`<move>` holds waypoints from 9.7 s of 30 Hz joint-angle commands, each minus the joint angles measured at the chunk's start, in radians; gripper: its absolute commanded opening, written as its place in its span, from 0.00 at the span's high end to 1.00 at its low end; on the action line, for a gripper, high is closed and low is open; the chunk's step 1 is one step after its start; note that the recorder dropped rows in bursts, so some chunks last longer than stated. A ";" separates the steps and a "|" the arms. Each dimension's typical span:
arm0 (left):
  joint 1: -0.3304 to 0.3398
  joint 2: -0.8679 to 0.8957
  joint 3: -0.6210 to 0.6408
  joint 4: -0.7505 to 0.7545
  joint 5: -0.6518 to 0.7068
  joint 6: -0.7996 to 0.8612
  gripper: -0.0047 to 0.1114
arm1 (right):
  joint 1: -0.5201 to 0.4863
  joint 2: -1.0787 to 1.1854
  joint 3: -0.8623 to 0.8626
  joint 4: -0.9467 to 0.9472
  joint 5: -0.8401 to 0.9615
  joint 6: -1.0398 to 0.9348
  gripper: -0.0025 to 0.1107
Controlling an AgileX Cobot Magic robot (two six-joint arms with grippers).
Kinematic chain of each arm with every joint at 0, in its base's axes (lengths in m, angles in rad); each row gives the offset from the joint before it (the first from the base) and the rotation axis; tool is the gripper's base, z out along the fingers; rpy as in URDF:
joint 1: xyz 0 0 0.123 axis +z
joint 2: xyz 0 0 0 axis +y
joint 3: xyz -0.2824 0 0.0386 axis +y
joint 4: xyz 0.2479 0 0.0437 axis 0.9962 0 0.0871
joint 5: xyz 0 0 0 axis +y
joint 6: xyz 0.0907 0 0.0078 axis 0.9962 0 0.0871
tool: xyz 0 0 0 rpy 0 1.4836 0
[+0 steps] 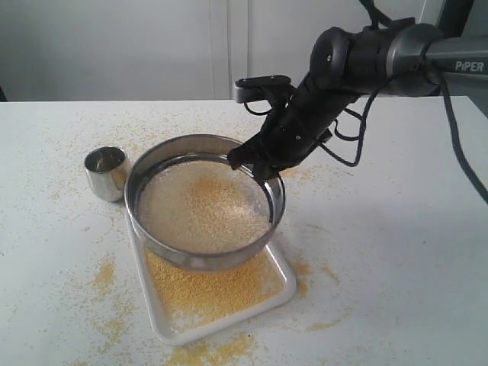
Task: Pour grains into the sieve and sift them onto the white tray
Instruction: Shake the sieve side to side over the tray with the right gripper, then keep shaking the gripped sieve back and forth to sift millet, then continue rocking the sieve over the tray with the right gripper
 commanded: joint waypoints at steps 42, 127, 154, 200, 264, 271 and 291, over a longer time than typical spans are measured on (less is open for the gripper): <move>0.004 -0.009 0.005 -0.006 0.006 -0.003 0.96 | 0.036 -0.017 -0.007 -0.221 0.010 0.029 0.98; 0.004 -0.009 0.005 -0.003 0.006 -0.003 0.96 | 0.080 -0.020 -0.034 -0.256 0.087 0.058 0.98; 0.004 -0.009 0.005 -0.003 0.006 -0.003 0.96 | 0.020 -0.016 -0.034 -0.081 -0.008 0.372 0.98; 0.004 -0.009 0.005 -0.003 0.006 -0.003 0.96 | 0.102 -0.027 -0.032 -0.085 0.126 -0.128 0.98; 0.004 -0.009 0.005 -0.003 0.006 -0.003 0.96 | 0.083 -0.048 -0.032 -0.315 -0.021 0.534 0.98; 0.004 -0.009 0.005 -0.003 0.004 -0.003 0.96 | 0.090 -0.046 -0.032 -0.242 0.023 0.278 0.98; 0.004 -0.009 0.005 -0.003 0.004 -0.003 0.96 | 0.064 -0.044 -0.032 -0.185 0.028 0.288 0.98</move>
